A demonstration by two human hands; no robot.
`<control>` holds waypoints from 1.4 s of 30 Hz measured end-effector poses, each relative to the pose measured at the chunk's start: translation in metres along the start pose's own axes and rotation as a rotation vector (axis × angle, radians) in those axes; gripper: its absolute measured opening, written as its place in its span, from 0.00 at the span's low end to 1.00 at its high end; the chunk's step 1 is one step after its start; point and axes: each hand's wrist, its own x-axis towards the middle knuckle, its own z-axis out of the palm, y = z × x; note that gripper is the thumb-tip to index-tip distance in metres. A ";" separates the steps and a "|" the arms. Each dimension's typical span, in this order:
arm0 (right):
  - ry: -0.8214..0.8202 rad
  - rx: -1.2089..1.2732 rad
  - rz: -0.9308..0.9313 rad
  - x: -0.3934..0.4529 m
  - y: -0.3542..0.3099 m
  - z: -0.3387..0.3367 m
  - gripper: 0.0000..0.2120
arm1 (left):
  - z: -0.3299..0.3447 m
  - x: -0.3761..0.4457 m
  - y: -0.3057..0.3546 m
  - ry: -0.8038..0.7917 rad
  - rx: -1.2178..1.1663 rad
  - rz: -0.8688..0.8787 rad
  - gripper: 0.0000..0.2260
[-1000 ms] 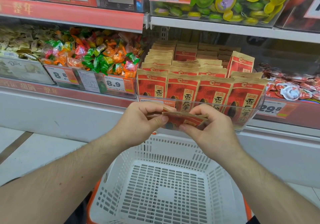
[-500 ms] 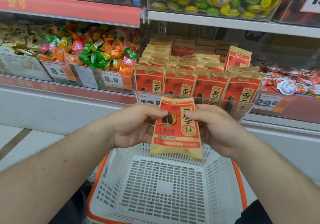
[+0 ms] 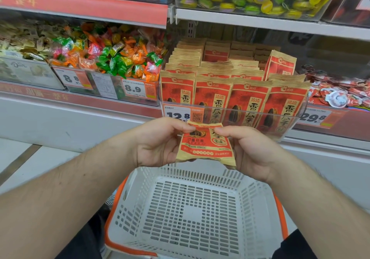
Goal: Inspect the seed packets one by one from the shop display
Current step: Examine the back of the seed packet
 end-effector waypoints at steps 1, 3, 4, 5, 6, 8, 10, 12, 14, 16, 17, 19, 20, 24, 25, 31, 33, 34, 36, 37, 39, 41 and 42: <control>-0.002 0.000 0.000 0.000 0.000 0.000 0.12 | 0.000 0.000 0.000 0.001 0.005 0.001 0.26; -0.005 -0.020 -0.008 0.001 0.001 0.000 0.12 | 0.000 0.000 -0.001 0.002 0.046 0.009 0.25; -0.004 -0.052 -0.021 0.001 0.001 0.000 0.13 | 0.001 0.000 -0.002 0.014 0.108 0.025 0.22; 0.006 -0.111 -0.041 0.002 0.002 -0.001 0.12 | 0.001 0.000 -0.003 0.039 0.205 0.060 0.17; 0.027 -0.202 -0.069 0.003 0.003 -0.001 0.11 | 0.001 0.001 -0.005 0.089 0.318 0.111 0.11; 0.074 -0.406 -0.138 0.004 0.006 0.002 0.06 | 0.000 0.003 -0.009 0.197 0.498 0.208 0.09; 0.105 -0.474 -0.186 0.007 0.010 0.004 0.05 | -0.003 0.007 -0.013 0.256 0.612 0.299 0.13; 0.133 -0.447 -0.229 0.010 0.012 0.003 0.07 | -0.002 0.009 -0.017 0.286 0.683 0.388 0.14; 0.187 -0.424 -0.278 0.010 0.011 0.003 0.08 | 0.000 0.010 -0.018 0.295 0.678 0.451 0.15; 0.217 -0.383 -0.327 0.009 0.010 0.003 0.09 | 0.001 0.011 -0.018 0.296 0.670 0.497 0.16; 0.225 -0.367 -0.347 0.008 0.009 0.004 0.09 | 0.001 0.012 -0.018 0.300 0.675 0.520 0.16; 0.243 -0.349 -0.375 0.007 0.009 0.005 0.10 | 0.002 0.014 -0.018 0.307 0.690 0.560 0.17; 0.256 -0.346 -0.386 0.006 0.009 0.006 0.11 | 0.002 0.015 -0.018 0.310 0.700 0.581 0.18; 0.290 -0.304 -0.379 0.006 0.008 0.004 0.09 | 0.002 0.019 -0.015 0.333 0.706 0.695 0.19; 0.291 -0.274 -0.378 0.005 0.007 0.004 0.09 | 0.003 0.020 -0.012 0.347 0.691 0.731 0.19; 0.338 0.006 -0.447 0.001 -0.014 0.003 0.05 | 0.020 0.026 0.029 0.420 0.680 0.955 0.19; 0.341 0.052 -0.476 0.002 -0.024 0.006 0.05 | 0.028 0.027 0.046 0.438 0.731 1.013 0.18; 0.344 0.072 -0.490 0.002 -0.030 0.006 0.05 | 0.032 0.027 0.054 0.444 0.757 1.034 0.17; 0.366 0.104 -0.522 0.000 -0.045 0.005 0.04 | 0.039 0.027 0.070 0.458 0.778 1.069 0.14; 0.383 0.119 -0.546 -0.001 -0.054 0.002 0.03 | 0.040 0.027 0.077 0.474 0.757 1.094 0.12; 0.427 0.141 -0.622 -0.003 -0.073 -0.005 0.03 | 0.041 0.026 0.091 0.532 0.689 1.140 0.07; 0.477 0.132 -0.716 -0.004 -0.091 -0.012 0.04 | 0.038 0.026 0.102 0.593 0.685 1.103 0.04; 0.500 0.118 -0.761 -0.003 -0.099 -0.015 0.05 | 0.035 0.028 0.106 0.620 0.723 1.056 0.07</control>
